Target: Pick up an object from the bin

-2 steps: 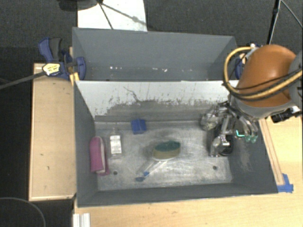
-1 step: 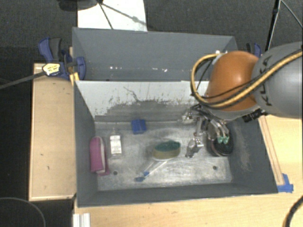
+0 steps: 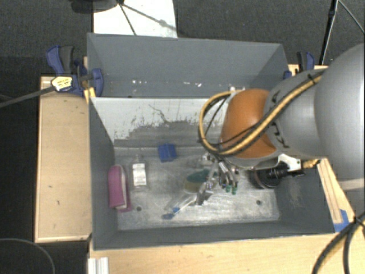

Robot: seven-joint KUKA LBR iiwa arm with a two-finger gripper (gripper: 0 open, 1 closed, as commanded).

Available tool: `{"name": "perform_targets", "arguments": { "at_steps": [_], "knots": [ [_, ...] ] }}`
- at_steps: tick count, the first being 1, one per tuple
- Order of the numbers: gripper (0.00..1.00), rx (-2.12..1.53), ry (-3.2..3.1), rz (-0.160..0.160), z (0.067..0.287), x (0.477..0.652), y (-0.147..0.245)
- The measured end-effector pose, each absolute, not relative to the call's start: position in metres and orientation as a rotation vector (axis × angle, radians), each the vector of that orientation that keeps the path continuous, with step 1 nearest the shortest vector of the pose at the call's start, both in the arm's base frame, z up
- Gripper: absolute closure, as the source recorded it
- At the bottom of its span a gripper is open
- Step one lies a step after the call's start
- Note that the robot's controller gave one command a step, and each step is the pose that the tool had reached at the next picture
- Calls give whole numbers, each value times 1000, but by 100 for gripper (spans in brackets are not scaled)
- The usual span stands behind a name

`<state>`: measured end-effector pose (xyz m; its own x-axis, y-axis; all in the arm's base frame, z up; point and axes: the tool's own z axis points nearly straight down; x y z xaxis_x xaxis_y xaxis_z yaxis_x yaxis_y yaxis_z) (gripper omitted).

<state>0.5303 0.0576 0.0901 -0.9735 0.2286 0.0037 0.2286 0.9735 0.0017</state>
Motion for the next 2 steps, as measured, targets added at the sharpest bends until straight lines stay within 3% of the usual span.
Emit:
{"name": "perform_targets", "arguments": {
  "at_steps": [1,2],
  "knots": [
    [100,-360,-3124,-2,93,533,56],
    [100,-413,-3122,-4,193,547,61]
  ]
}}
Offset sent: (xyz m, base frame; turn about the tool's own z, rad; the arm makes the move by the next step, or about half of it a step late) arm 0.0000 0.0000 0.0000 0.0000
